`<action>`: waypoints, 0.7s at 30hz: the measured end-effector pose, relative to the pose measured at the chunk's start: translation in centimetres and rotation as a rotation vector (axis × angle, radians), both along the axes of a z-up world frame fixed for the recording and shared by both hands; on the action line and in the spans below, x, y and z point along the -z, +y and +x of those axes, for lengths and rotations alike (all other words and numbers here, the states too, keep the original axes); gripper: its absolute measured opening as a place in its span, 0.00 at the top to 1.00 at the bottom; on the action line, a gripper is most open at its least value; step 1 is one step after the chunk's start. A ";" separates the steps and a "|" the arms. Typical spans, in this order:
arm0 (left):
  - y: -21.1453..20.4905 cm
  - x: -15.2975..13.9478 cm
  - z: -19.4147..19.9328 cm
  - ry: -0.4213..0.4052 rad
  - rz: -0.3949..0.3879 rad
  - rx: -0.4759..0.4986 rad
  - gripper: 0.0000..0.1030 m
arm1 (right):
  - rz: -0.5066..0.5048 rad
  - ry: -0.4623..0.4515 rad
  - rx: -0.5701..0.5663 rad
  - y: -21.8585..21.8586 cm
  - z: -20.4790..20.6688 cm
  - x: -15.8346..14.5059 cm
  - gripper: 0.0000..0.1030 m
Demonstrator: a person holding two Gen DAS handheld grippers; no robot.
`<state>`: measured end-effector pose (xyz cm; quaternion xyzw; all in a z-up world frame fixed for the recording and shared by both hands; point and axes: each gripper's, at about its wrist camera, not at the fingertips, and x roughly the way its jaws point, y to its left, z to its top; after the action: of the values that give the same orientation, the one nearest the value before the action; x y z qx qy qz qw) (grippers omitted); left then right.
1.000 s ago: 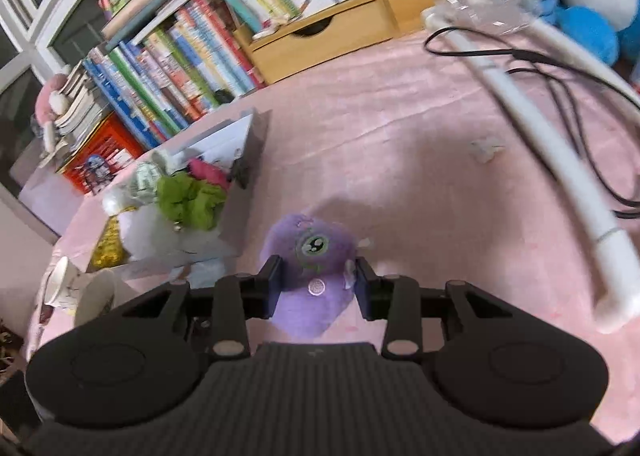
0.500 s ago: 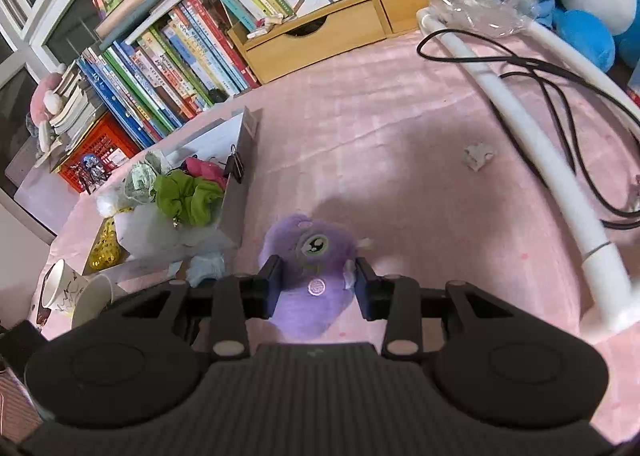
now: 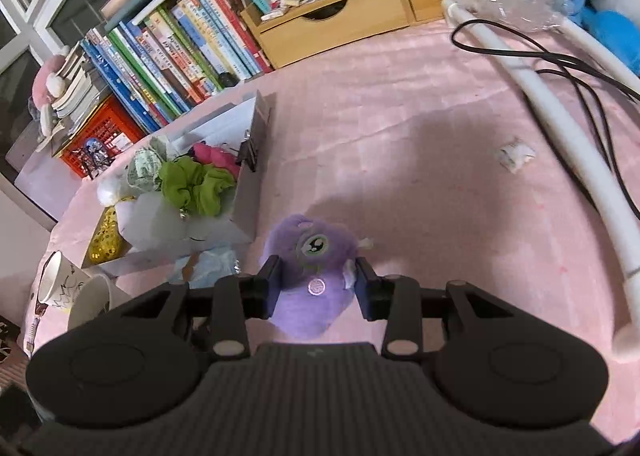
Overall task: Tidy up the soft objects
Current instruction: 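Hold the purple plush in the right tool while the left tool moves toward the blue packet, then grasp the light blue taped packet with the left tool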
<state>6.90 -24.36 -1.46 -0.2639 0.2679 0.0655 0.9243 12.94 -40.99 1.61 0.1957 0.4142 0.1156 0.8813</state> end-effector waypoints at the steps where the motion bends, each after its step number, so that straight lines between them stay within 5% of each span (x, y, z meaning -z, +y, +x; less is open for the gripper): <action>1: -0.2 -0.1 -0.2 -0.003 0.031 0.016 0.94 | 0.002 0.001 -0.002 0.2 0.2 0.0 0.57; 10: -1.1 -0.7 -0.1 -0.020 0.190 0.088 0.73 | -0.040 0.034 -0.019 1.3 1.0 1.2 0.53; 12: -1.4 -0.9 -0.1 -0.029 0.213 0.145 0.62 | -0.046 0.033 -0.021 1.2 0.9 0.9 0.34; 15: -1.6 -1.0 -1.2 -0.046 0.277 0.221 0.52 | -0.070 0.014 -0.027 0.8 0.6 -0.3 0.26; 19: -1.3 -0.7 -2.9 -0.071 0.317 0.319 0.49 | -0.074 -0.037 -0.080 1.0 0.4 -2.8 0.26; 21: -1.3 -0.7 -3.5 -0.086 0.344 0.347 0.49 | -0.069 -0.045 -0.144 2.3 0.8 -3.7 0.41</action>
<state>3.43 -25.65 -0.79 -0.0552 0.2546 -0.0606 0.9636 13.71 -38.72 5.33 0.1322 0.4112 0.1687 0.8860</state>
